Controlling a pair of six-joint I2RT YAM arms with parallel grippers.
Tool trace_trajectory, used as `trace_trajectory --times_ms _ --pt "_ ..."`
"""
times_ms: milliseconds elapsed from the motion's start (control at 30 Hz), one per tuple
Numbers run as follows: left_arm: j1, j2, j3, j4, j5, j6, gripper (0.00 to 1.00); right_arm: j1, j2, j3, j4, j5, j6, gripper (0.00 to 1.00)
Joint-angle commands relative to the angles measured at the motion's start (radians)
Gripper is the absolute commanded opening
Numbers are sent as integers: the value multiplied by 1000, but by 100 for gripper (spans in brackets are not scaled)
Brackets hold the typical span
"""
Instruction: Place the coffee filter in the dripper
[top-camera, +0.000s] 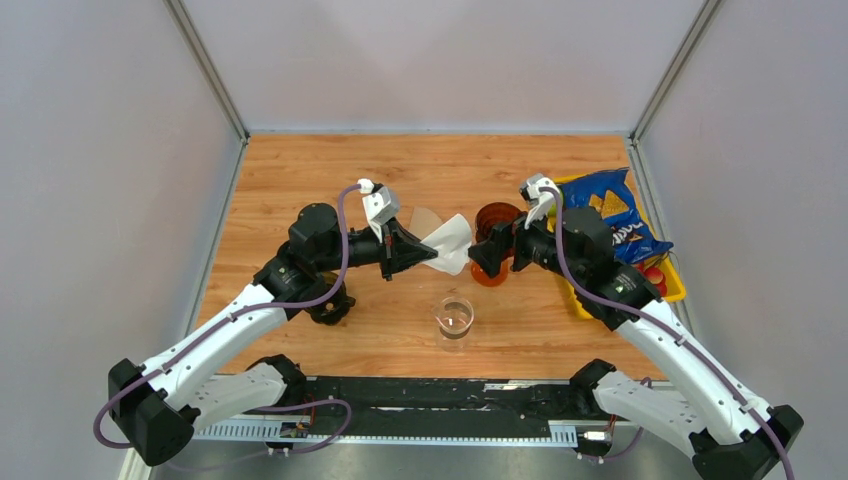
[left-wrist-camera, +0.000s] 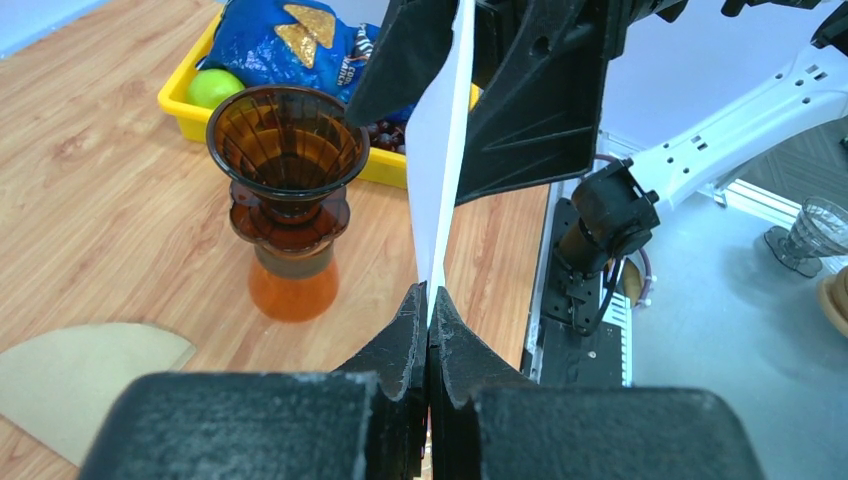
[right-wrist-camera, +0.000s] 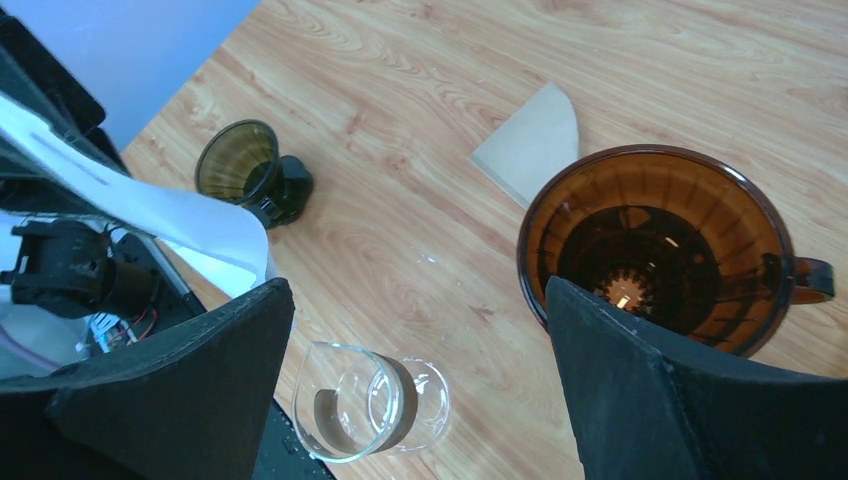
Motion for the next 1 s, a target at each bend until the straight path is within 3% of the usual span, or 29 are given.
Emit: trace_trajectory --times_ms 0,267,700,967 --pt "0 -5 7 53 4 -12 0 -4 -25 0 60 -128 -31 100" --pt "0 13 10 68 45 -20 0 -4 -35 -19 108 -191 -32 100" --pt "0 5 2 72 72 -20 0 -4 -98 -33 69 92 -7 100" --pt "1 5 5 73 79 -28 0 -4 -82 -13 37 140 5 100"
